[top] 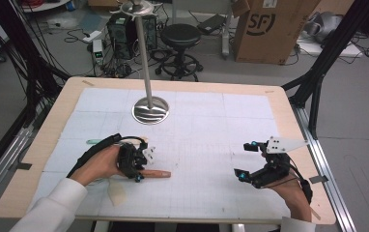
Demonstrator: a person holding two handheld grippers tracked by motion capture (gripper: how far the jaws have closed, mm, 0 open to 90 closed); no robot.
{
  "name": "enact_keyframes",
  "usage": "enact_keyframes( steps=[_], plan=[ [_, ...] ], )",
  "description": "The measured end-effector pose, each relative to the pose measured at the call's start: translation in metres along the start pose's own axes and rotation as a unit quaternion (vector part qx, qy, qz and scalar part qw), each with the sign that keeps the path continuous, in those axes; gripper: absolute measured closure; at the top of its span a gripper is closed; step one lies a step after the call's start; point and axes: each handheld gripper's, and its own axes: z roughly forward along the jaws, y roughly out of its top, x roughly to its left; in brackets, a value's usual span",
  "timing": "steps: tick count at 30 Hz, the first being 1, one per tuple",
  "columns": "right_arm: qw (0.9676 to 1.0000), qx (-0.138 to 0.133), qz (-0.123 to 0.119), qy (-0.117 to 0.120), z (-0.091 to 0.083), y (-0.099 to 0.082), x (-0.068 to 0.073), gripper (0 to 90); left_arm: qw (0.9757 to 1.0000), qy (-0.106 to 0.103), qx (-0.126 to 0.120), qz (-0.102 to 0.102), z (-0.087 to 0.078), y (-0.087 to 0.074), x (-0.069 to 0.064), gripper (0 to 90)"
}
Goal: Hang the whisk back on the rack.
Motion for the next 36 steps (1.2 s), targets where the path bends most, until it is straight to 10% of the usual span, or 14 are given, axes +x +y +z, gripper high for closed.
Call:
enact_keyframes(
  steps=[15, 29, 36],
  plan=[
    [1.0, -0.004, -0.001, -0.003, -0.002, 0.001, -0.001, 0.1, 0.9947, 0.023, -0.092, -0.038, -0.042, -0.014, 0.002, 70.3],
    [1.0, -0.004, 0.003, -0.003, -0.002, -0.001, -0.003, 0.1, 0.9804, 0.044, -0.177, -0.076, -0.084, -0.029, 0.004, 70.4],
    [0.9999, -0.008, 0.007, -0.006, -0.004, -0.002, -0.006, 0.1, 0.9672, 0.046, -0.232, -0.092, -0.104, -0.04, 0.009, 70.3]
  ],
)
